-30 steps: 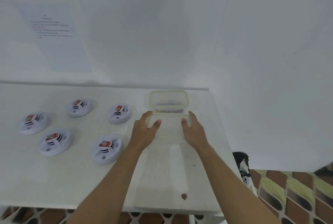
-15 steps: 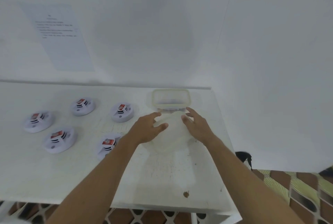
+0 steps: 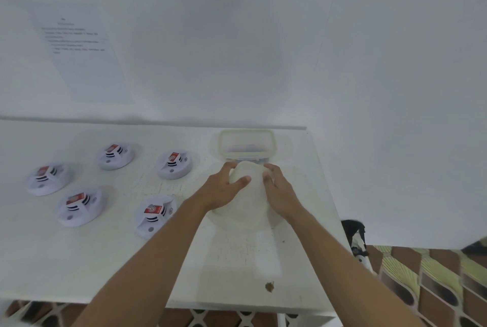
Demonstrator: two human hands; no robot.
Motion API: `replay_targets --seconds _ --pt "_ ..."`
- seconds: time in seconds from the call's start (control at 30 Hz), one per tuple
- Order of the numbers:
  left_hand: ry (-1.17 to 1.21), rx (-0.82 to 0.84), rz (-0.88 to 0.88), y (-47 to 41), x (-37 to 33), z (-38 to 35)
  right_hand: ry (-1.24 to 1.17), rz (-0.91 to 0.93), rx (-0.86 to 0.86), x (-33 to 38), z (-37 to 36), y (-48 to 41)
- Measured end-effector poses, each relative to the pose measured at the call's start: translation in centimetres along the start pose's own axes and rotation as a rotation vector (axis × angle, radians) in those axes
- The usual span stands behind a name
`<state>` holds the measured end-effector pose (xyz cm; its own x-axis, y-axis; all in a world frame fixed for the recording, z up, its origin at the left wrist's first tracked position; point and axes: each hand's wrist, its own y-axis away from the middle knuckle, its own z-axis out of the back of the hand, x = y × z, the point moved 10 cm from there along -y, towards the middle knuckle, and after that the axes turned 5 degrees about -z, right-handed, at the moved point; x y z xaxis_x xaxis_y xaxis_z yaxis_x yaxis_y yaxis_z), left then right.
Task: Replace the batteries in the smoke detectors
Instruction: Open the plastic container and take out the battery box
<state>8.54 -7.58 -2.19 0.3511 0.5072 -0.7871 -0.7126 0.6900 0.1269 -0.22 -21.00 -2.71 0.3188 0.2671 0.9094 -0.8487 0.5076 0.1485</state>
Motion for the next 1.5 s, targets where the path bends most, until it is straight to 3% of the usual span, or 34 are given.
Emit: replay_targets --seconds 0.27,0.47,0.63,0.83,0.93,1.07,1.13,1.27,1.5 --pt "0.072 -0.025 0.027 -0.4 1.3 -0.3 0.013 0.009 0.005 -0.1 -0.1 -0.3" --pt "-0.096 -0.174 -0.021 0.0 0.3 1.7 0.043 0.010 0.030 0.4 -0.1 -0.1" --pt "-0.150 -0.087 -0.045 -0.5 0.4 0.9 0.041 0.003 0.064 0.6 -0.1 0.1" --pt "-0.233 -0.027 -0.253 -0.3 -1.9 0.7 -0.120 -0.082 0.287 -0.9 -1.8 0.0" --pt "-0.251 -0.128 -0.225 0.1 -1.3 2.0 -0.154 -0.095 0.238 -1.3 -1.3 0.4" --pt "-0.275 -0.411 -0.007 1.7 0.2 5.0 -0.141 -0.113 0.051 -1.5 0.9 1.0" --pt "-0.300 -0.475 0.075 2.6 0.8 5.7 -0.145 -0.104 -0.012 -0.9 1.7 1.6" --pt "-0.360 -0.380 0.136 2.1 1.7 4.9 -0.089 -0.079 -0.101 -0.4 2.0 1.7" --pt "-0.202 -0.098 -0.047 -0.6 0.7 2.3 0.116 0.027 -0.140 0.4 1.7 0.4"
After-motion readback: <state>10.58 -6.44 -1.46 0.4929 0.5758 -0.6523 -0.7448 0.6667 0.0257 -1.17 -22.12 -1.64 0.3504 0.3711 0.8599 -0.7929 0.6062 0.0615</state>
